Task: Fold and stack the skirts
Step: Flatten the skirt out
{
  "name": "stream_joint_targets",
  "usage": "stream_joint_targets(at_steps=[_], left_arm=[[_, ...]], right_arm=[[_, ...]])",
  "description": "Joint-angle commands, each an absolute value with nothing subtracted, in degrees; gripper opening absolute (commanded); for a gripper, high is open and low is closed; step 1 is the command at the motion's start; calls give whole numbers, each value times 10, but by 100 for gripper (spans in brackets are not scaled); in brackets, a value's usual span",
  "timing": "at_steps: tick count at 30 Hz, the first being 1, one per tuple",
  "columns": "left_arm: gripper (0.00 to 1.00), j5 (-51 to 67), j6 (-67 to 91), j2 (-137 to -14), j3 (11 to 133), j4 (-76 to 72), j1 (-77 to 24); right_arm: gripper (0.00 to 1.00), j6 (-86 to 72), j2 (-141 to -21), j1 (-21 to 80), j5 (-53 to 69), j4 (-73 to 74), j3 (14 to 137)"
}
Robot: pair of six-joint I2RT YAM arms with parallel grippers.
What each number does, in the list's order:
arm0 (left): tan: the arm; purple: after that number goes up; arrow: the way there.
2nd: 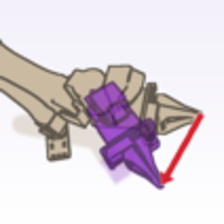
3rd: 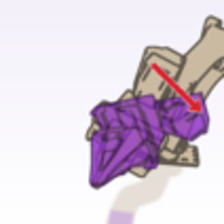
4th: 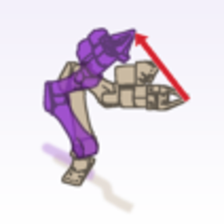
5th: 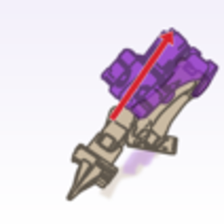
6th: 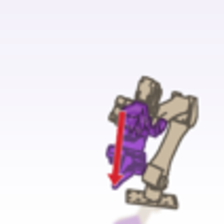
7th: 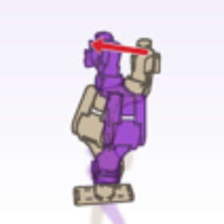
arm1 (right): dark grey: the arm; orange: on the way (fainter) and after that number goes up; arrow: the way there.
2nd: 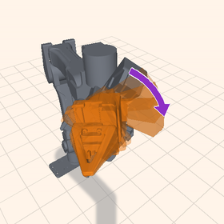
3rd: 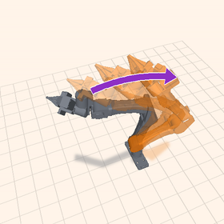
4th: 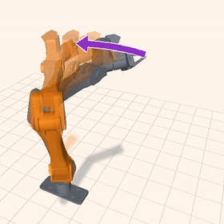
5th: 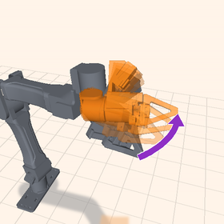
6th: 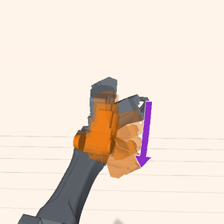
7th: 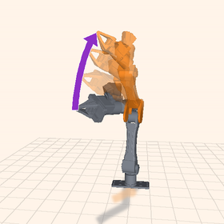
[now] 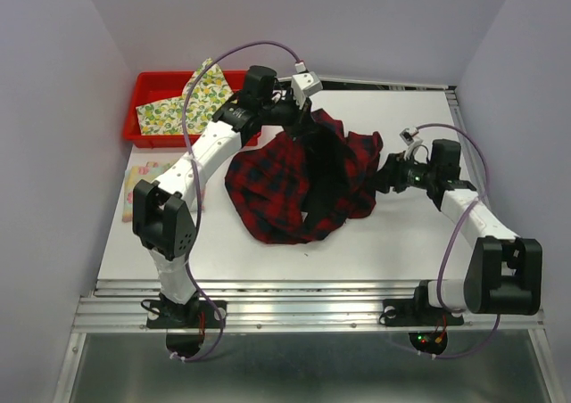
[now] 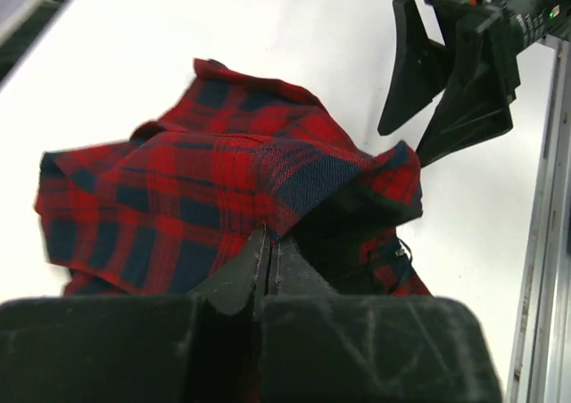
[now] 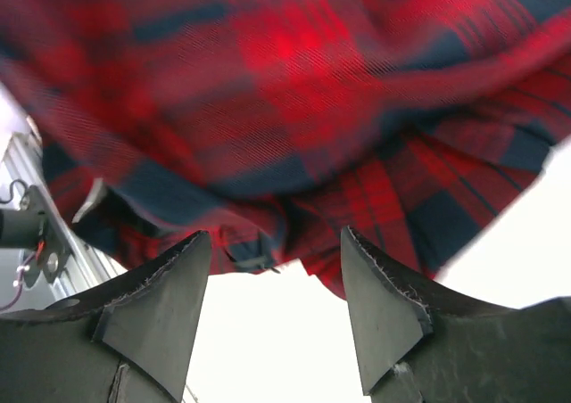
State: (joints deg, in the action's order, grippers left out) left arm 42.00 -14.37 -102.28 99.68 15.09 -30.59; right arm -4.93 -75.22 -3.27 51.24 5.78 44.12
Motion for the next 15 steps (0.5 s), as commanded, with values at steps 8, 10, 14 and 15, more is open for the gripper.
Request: stream_joint_targets(at_steps=[8,10,14,15], left_arm=[[0,497,-129,-1031,1027,142,-294],[0,500,-136,-1031,1034,153,-292],[0,490,-147,-1031,1047,172,-287],[0,475,-147,-1031,1049,176,-285]], right_arm=[[64,14,-762,115,367,12,442],[58,15,-778,122,322,-11,445],[34,19,-789,122,275,-17,471],[25,12,-784,122,256,-11,481]])
